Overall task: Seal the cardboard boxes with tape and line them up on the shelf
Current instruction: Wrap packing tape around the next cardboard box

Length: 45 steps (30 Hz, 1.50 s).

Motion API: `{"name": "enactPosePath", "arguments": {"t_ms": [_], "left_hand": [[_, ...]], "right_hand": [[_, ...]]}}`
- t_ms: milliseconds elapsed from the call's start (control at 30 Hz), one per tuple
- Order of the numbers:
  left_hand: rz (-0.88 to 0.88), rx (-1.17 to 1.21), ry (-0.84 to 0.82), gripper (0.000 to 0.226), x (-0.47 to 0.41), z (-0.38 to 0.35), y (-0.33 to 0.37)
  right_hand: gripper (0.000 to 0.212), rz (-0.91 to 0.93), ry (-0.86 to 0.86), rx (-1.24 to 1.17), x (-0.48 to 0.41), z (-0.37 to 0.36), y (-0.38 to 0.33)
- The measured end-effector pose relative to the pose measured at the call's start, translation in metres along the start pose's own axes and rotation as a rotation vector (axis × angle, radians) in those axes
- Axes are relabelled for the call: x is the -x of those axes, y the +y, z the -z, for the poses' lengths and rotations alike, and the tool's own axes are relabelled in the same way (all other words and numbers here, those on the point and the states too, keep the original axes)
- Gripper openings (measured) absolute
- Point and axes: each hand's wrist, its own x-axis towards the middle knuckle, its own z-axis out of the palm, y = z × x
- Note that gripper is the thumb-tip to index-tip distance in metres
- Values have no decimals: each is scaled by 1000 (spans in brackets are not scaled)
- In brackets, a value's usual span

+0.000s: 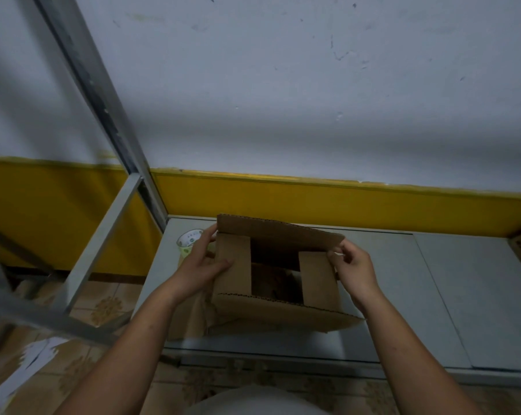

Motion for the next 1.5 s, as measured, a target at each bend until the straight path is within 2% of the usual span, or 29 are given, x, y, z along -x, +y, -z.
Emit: {"name": "enactPosePath", "arguments": {"t_ms": [200, 433, 567, 600, 667, 733, 833, 967, 1033, 1133, 1167, 1267, 1333, 1433, 1500], "left_hand": [[-28, 132, -31, 74, 1, -5, -10], [-94, 88, -29, 49, -4, -5, -11], [-86, 48, -30, 49, -7, -1, -24], [-76, 55, -58, 50, -6, 0, -27], [-35, 107, -139, 53, -4, 2, -27], [21, 182, -179, 51, -3, 3, -26], [45, 190, -150, 45, -4, 0, -24], [100, 155, -55, 45, -7, -6, -19], [142, 173, -28, 37, -8, -9, -17], [168, 214, -31, 33, -8, -15, -13], [171, 197, -24, 33, -9, -17, -11], [69, -15, 4, 28, -10, -23, -8], [23, -112, 16, 31, -8, -26, -9], [84, -122, 53, 67, -3, -30, -10], [157, -155, 85, 77, 0, -31, -5]], "right_hand": [[38, 63, -25, 15, 8, 8, 2], [29, -12, -177, -64, 19, 28, 9], [59, -21, -363, -29, 32, 43, 24], [63, -27, -421, -38, 35, 47, 27], [84, -49, -555, -88, 41, 53, 33], [103, -64, -617, -131, 44, 56, 35], [108, -100, -627, -193, 43, 59, 30], [113, -122, -773, -167, 40, 66, 27], [104, -128, -686, -154, 40, 63, 26], [73, -80, -346, -91, 36, 44, 21], [68, -60, -268, -69, 35, 36, 22], [77, -45, -93, -61, 34, 15, 29], [77, -86, -28, -94, 34, 8, 30], [43, -116, -75, -98, 36, 7, 27], [31, -91, -81, -63, 38, 10, 25]]}}
